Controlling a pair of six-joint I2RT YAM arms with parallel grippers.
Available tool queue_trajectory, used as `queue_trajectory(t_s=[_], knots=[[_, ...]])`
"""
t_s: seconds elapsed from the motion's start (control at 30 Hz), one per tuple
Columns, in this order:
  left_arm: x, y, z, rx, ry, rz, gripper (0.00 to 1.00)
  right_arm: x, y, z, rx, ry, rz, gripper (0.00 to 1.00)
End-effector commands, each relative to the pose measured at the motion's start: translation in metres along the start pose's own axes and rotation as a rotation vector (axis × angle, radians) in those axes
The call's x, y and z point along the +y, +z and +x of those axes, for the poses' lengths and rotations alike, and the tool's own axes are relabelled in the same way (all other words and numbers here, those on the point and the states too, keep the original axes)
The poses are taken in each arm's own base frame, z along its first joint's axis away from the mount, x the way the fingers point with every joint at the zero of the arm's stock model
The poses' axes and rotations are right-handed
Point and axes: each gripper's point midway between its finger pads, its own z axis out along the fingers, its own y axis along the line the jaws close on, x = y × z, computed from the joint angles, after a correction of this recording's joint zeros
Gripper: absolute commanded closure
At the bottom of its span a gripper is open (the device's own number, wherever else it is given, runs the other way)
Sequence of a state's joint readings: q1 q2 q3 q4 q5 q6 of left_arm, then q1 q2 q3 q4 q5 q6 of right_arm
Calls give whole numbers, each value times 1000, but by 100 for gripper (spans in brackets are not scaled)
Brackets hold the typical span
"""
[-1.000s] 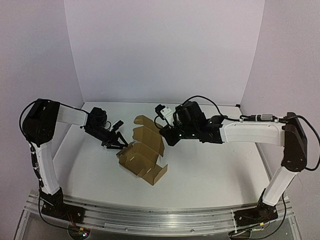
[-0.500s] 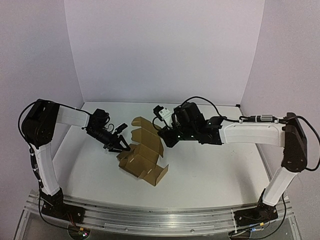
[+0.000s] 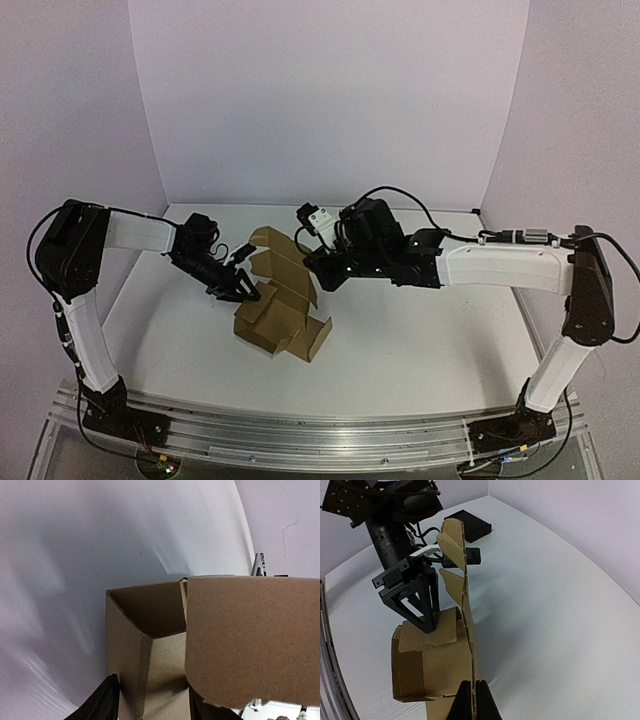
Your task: Fold the paper box
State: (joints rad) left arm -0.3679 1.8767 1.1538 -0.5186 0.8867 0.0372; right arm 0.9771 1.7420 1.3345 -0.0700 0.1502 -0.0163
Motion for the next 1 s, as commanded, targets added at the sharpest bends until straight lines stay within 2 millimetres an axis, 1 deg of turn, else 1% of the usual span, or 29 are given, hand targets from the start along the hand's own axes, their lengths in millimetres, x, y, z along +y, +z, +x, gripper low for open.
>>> queue_trajectory(t_s=[0.0,0.13,0.2,0.27,0.47,0.63,0.8,0.9,0.97], knots=[[-7,-3,-1,-14,50,-1,58,8,6,-15,-41,44,-25,100],[3,-2,1,-8,65,-68,60,9,14,-10,-25,46,-28,100],[13,-2,-1,-6,91,-143,64,10,17,-7,-19,52,-35,100],[16,-2,-3,-3,120,-194,68,11,18,-8,-19,60,-41,100],[8,2,-3,23,168,-252,74,14,19,-10,-25,92,-54,99],[13,-4,-10,9,165,-322,83,15,20,-10,-29,107,-62,95],[8,-4,-10,13,148,-330,91,17,24,-4,-16,123,-71,87],[12,-4,-8,15,116,-344,97,18,26,-2,-10,131,-78,77],[12,-4,-9,9,104,-347,100,19,25,0,-6,136,-84,73]])
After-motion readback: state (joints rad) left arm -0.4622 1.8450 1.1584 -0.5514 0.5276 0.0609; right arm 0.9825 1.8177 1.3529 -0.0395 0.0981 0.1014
